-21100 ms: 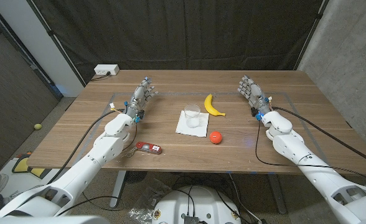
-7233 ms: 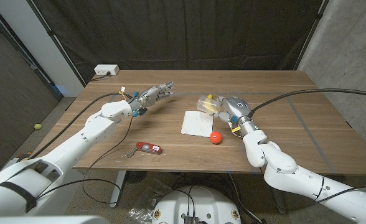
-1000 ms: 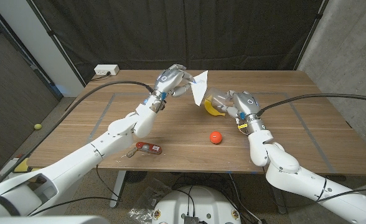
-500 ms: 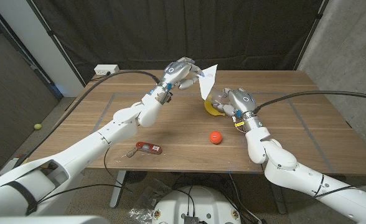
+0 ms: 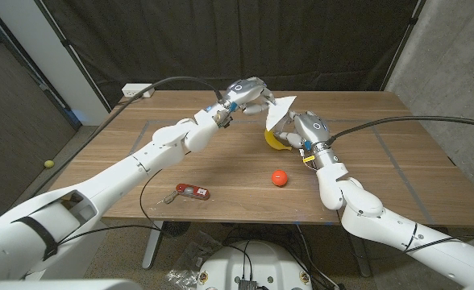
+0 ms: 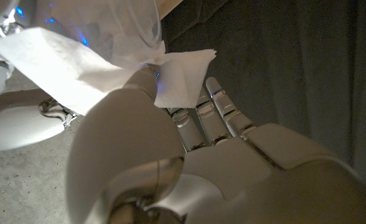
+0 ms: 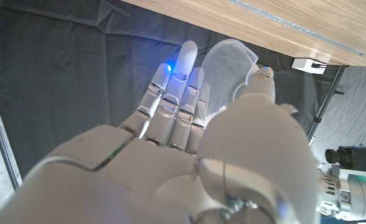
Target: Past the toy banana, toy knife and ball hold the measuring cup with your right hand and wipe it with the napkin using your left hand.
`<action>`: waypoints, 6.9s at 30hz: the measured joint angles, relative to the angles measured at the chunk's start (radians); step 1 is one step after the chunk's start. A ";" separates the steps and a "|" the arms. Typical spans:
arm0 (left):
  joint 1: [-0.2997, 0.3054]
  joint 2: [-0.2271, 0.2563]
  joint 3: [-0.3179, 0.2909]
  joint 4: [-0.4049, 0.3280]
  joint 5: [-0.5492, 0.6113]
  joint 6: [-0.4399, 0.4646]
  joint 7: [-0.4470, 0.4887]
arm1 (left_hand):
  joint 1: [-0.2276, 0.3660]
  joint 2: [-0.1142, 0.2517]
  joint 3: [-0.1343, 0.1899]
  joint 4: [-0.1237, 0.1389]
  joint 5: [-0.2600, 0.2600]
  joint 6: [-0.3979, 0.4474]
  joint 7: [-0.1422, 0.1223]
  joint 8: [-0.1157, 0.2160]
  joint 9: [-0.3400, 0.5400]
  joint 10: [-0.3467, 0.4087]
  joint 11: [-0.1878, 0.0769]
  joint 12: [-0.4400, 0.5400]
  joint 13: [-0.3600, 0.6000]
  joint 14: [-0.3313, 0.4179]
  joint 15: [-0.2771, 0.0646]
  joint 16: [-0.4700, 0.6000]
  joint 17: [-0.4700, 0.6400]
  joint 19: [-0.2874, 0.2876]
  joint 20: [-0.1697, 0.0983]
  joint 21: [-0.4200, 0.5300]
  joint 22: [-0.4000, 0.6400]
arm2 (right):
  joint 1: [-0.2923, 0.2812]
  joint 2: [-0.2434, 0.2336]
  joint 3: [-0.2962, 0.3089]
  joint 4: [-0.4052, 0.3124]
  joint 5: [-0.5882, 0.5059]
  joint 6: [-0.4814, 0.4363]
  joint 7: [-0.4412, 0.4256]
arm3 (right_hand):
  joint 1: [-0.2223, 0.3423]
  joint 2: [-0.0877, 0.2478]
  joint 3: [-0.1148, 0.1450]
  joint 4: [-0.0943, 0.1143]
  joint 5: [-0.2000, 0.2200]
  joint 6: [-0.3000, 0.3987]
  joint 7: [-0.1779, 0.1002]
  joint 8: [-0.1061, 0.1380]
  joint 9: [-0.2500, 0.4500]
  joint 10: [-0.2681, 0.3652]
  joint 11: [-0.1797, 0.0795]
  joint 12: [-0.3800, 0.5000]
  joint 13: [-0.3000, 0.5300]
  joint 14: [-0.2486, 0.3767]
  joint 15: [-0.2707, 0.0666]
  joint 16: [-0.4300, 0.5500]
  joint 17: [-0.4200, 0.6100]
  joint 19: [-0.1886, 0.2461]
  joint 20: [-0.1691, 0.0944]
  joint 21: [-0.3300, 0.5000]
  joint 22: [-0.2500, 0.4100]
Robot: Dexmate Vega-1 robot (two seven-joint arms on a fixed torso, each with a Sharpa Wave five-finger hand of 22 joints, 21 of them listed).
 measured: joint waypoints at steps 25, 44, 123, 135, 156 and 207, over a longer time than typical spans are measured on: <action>-0.058 -0.052 0.011 0.097 -0.196 -0.137 -0.187 | 0.045 -0.021 -0.021 -0.027 -0.025 0.072 0.018 0.024 -0.067 0.015 0.018 0.015 0.000 0.045 -0.012 0.028 0.073 0.004 -0.018 0.043 -0.003 | 0.005 0.003 -0.002 0.007 0.008 0.007 -0.013 | 0.000 0.000 0.000 0.000 -0.008 0.000 0.000 0.000 0.000 0.003 -0.002 -0.008 0.005 0.006 -0.006 -0.005 0.005 -0.008 0.001 0.011 -0.009; -0.024 0.012 -0.025 -0.002 -0.129 -0.083 -0.229 | 0.052 -0.022 -0.032 -0.032 -0.041 0.083 0.030 0.015 -0.097 0.030 0.032 0.007 0.000 0.045 -0.013 0.027 0.097 0.004 -0.018 0.058 -0.007 | -0.001 0.007 0.009 0.009 0.016 0.004 -0.021 | 0.005 -0.005 0.005 -0.004 -0.011 0.006 -0.006 0.004 -0.001 0.008 0.003 -0.015 0.011 0.006 -0.005 -0.009 0.005 -0.007 0.000 0.026 -0.018; 0.179 0.238 -0.102 -0.341 0.104 0.543 -0.543 | 0.084 -0.016 -0.058 -0.031 -0.057 0.079 0.043 -0.004 -0.102 0.041 0.038 -0.012 0.000 0.081 -0.023 0.010 0.171 -0.001 -0.023 0.143 -0.021 | 0.087 -0.234 -0.015 -0.146 -0.083 -0.131 0.344 | 0.007 -0.007 0.011 -0.011 -0.007 0.010 -0.010 0.007 -0.001 0.025 0.000 -0.038 0.027 0.021 -0.011 -0.020 0.009 -0.014 0.000 0.077 -0.041; 0.197 0.265 -0.097 -0.362 0.117 0.566 -0.564 | 0.084 -0.016 -0.059 -0.031 -0.057 0.079 0.043 -0.015 -0.111 0.042 0.038 -0.023 0.001 0.087 -0.029 0.008 0.180 -0.001 -0.023 0.159 -0.025 | 0.097 -0.329 -0.022 -0.217 -0.082 -0.225 0.513 | 0.010 -0.009 0.011 -0.011 -0.007 0.010 -0.010 0.006 0.000 0.025 0.000 -0.039 0.028 0.021 -0.011 -0.028 0.009 -0.014 0.000 0.084 -0.046; 0.222 0.285 -0.084 -0.381 0.187 0.622 -0.595 | -0.074 -0.040 -0.102 0.059 -0.067 -0.049 0.006 -0.104 -0.121 -0.055 -0.003 -0.163 0.009 0.002 -0.006 -0.051 0.105 -0.062 -0.006 0.181 -0.040 | 0.230 -0.386 -0.067 -0.266 -0.049 -0.242 0.907 | 0.007 -0.007 0.011 -0.011 -0.008 0.027 -0.001 0.023 -0.001 0.058 0.003 -0.042 0.032 0.021 -0.011 -0.046 -0.004 -0.018 -0.003 0.100 -0.055; 0.260 0.310 -0.172 -0.383 0.071 0.563 -0.493 | -0.462 -0.151 -0.326 0.256 0.045 -0.646 -0.048 -0.356 -0.111 -0.674 0.105 -0.281 -0.101 -0.565 0.043 -0.054 -0.058 -0.327 0.109 0.015 -0.046 | 0.386 -0.295 -0.118 -0.283 -0.113 -0.378 1.327 | -0.315 -0.098 -0.151 0.169 0.012 -0.588 0.023 -0.429 -0.060 -0.688 0.098 -0.146 -0.160 -0.649 0.109 -0.431 -0.351 -0.302 0.213 -0.084 -0.100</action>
